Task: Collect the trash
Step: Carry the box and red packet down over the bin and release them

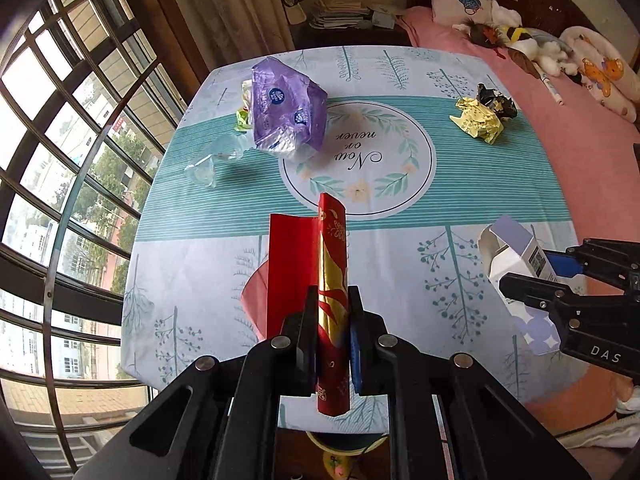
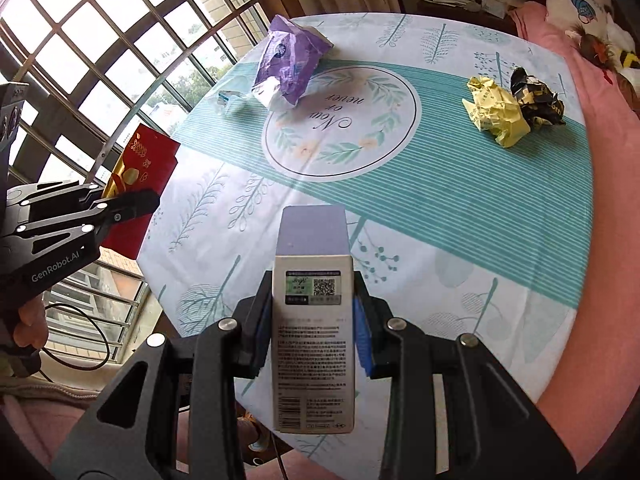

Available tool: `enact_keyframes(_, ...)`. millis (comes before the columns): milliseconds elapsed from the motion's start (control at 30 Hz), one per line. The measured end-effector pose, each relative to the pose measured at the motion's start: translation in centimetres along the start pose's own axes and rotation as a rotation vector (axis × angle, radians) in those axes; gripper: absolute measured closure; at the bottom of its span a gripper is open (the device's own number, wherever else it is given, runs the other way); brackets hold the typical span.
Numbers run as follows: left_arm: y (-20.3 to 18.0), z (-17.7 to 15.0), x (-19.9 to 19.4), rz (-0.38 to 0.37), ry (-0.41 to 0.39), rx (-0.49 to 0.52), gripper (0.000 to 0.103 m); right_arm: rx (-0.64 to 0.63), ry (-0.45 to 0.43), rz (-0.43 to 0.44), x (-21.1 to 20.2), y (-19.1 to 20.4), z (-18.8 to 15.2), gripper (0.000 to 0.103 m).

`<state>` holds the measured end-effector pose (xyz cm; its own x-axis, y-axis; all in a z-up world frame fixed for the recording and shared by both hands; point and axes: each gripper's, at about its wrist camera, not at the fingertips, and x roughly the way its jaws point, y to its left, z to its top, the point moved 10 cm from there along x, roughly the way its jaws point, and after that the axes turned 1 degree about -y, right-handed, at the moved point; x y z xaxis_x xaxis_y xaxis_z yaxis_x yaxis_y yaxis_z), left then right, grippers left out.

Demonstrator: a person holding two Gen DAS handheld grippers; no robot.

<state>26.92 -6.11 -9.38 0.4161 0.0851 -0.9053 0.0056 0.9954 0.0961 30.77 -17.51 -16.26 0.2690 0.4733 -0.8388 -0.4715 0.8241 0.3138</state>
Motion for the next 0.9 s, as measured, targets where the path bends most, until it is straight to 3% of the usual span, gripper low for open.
enact_keyframes(200,3.6,-5.8,-3.4,-0.024,-0.063,0.026,0.092,0.036,-0.070,-0.039,-1.8,6.1,-3.9,0.072)
enact_keyframes(400,6.7,-13.4,-5.5,-0.061,-0.075,0.059,0.092,0.125,-0.093,-0.092,-2.1,11.7,-10.6,0.072)
enact_keyframes(667,10.2,-23.3,-5.6,-0.112,-0.016,0.072,0.091,0.166,-0.017,-0.134,-0.6,18.9,-20.2,0.072)
enact_keyframes(900,9.4,-30.4,-2.1,-0.172,0.094,0.069,0.091,0.149,0.093,-0.151,2.9,21.0,-25.3,0.072)
